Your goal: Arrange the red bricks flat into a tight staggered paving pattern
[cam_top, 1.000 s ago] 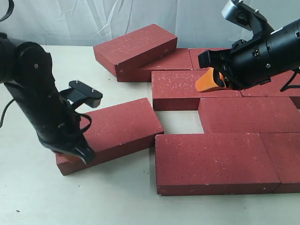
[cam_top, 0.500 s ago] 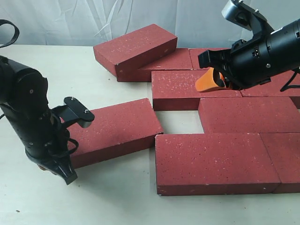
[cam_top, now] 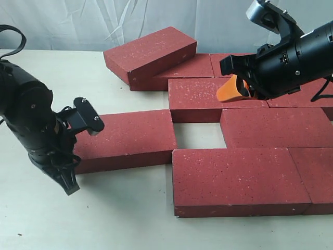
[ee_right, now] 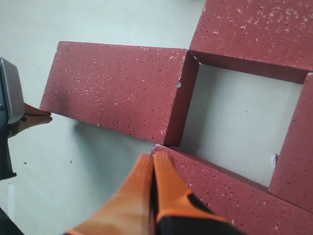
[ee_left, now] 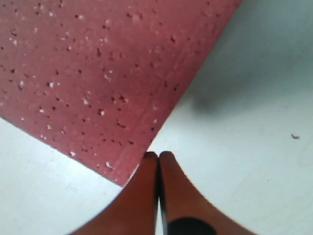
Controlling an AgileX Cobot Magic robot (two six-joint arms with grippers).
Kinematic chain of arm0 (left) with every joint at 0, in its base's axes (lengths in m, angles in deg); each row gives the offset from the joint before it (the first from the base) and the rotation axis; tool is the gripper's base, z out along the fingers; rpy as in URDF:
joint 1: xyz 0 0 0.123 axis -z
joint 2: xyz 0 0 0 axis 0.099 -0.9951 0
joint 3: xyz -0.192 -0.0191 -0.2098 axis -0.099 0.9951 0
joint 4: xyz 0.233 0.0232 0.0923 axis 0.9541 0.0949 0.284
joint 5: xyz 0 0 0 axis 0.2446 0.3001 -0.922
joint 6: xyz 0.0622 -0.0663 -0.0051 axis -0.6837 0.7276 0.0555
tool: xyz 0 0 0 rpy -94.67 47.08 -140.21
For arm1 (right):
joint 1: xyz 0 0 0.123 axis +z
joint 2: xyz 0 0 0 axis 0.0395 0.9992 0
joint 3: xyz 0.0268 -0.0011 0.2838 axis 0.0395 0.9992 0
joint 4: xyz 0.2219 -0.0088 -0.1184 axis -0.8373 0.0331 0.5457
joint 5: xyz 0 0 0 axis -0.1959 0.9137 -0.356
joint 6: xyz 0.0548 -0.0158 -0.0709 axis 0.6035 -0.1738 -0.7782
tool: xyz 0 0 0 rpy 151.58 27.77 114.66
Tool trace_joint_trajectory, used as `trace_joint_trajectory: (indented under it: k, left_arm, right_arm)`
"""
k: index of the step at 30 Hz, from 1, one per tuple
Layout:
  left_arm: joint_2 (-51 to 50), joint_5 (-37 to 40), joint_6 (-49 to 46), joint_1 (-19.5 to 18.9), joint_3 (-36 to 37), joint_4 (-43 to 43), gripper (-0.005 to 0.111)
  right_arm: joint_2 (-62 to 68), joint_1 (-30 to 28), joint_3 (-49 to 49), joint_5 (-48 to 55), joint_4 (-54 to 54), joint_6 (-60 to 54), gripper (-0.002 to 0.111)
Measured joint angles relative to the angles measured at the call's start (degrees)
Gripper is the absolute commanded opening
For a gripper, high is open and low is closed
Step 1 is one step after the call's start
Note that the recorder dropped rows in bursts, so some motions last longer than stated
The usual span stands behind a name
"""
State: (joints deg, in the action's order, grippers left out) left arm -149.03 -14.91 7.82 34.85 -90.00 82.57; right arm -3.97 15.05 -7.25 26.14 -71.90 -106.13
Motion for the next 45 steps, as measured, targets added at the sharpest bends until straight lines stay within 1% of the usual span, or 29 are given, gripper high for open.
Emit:
trace_joint_trajectory:
  k: [4, 8, 10, 15, 18, 23, 26, 28, 29, 32, 36, 39, 42, 45]
  left_arm:
    - [0.00, -1.35, 0.00, -1.78, 0.00, 0.67, 0.000]
    - [0.00, -2.83, 0.10, -4.36, 0.00, 0.15, 0.000]
    - [0.00, -2.97, 0.20, -4.88, 0.00, -0.14, 0.000]
    - [0.00, -2.91, 0.20, -4.99, 0.00, -0.27, 0.000]
    - [0.60, -1.37, 0.20, -4.99, -0.24, -0.76, 0.000]
    - [4.75, 1.42, 0.20, -4.99, -1.86, -0.84, 0.000]
    - [8.10, 0.37, 0.20, -5.11, -1.98, -1.08, 0.000]
    - [9.80, -1.66, 0.35, -5.91, -2.09, -1.19, 0.000]
    - [10.37, -2.89, 1.08, -6.49, -2.19, -1.19, 0.000]
    - [10.96, -6.91, 4.43, -9.94, -2.21, -1.19, 0.000]
    - [9.54, -8.72, 9.62, -15.76, -2.21, -1.07, 0.000]
    - [7.22, -9.79, 12.52, -18.77, -2.21, -1.07, 0.000]
    - [4.47, -11.09, 13.27, -20.05, -2.21, -1.55, 0.000]
    - [1.38, -12.64, 13.53, -20.30, -2.21, -2.18, 0.000]
  right_arm:
    - [0.00, 0.00, 0.00, 0.00, 0.00, 0.00, -0.001]
    - [0.00, 0.00, 0.00, 0.00, -0.11, 0.00, -0.001]
    - [0.00, 0.00, 0.00, 0.00, -0.11, -0.10, -0.001]
    - [0.00, 0.00, 0.00, 0.00, -0.11, -0.10, -0.001]
    - [0.00, 0.00, 0.00, 0.00, -0.11, -0.10, -0.001]
    - [0.00, 0.00, 0.00, 0.00, -0.11, -0.10, -0.001]
    - [0.00, 0.00, 0.00, 0.00, -0.11, -0.10, -0.001]
    - [0.00, 0.00, 0.00, 0.00, -0.11, -0.10, -0.001]
    - [0.00, 0.00, 0.00, 0.00, -0.11, -0.10, -0.001]
    - [0.00, 0.00, 0.00, 0.00, -0.11, -0.10, -0.001]
    - [0.00, 0.00, 0.00, 0.00, -0.11, -0.10, -0.001]
    - [0.00, 0.00, 0.00, 0.00, -0.11, -0.10, -0.001]
    - [0.00, 0.00, 0.00, 0.00, -0.11, -0.10, -0.001]
    - [0.00, 0.00, 0.00, 0.00, -0.11, -0.10, -0.001]
